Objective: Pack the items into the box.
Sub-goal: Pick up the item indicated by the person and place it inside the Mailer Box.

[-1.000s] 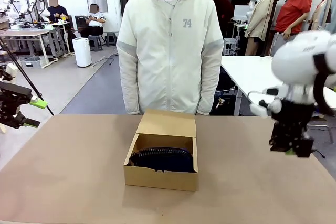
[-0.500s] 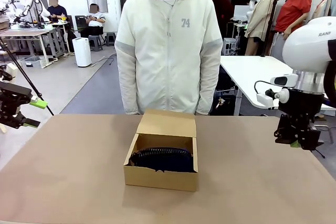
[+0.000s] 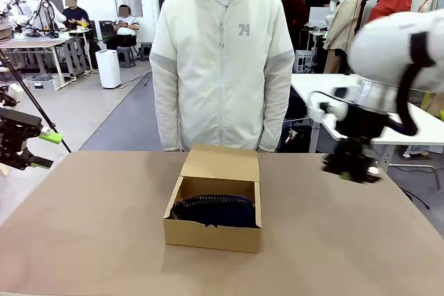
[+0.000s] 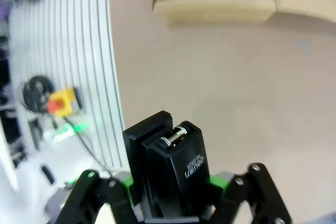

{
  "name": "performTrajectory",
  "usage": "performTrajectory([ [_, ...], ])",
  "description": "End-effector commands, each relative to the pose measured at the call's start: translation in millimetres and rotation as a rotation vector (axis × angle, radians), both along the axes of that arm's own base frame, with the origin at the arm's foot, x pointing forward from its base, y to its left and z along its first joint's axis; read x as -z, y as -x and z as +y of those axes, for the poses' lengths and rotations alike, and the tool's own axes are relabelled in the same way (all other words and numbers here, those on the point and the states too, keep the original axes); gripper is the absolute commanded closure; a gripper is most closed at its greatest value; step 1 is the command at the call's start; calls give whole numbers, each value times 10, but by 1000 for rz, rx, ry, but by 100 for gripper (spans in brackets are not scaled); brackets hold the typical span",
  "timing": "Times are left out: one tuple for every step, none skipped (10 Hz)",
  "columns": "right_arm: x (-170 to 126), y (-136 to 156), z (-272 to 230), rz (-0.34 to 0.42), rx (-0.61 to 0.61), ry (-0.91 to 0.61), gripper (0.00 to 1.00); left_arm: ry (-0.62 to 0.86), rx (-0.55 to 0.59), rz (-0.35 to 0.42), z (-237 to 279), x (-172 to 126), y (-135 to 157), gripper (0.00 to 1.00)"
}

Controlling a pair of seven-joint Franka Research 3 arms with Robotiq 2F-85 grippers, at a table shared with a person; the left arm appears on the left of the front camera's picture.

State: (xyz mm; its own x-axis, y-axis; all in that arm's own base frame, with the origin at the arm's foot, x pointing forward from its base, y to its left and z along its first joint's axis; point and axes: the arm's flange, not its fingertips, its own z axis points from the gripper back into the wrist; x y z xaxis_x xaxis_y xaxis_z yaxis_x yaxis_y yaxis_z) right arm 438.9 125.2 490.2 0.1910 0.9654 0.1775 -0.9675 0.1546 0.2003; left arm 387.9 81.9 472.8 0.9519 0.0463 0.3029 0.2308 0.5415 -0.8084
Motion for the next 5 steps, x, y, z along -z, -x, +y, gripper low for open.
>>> performTrajectory([
  [-146, -527, 824, 60, 126, 85, 100, 2, 14, -7, 32, -4, 20, 0],
  [-159, -692, 1214, 72, 101, 79, 100, 2, 14, -7, 32, -4, 20, 0],
  [-125, -860, 1641, 79, 21, 62, 100, 2, 14, -7, 32, -4, 20, 0],
  [-53, -1045, 2120, 99, -54, 61, 100, 2, 14, -7, 32, -4, 20, 0],
  [44, -1158, 2458, 113, -103, 49, 100, 2, 14, -7, 32, -4, 20, 0],
])
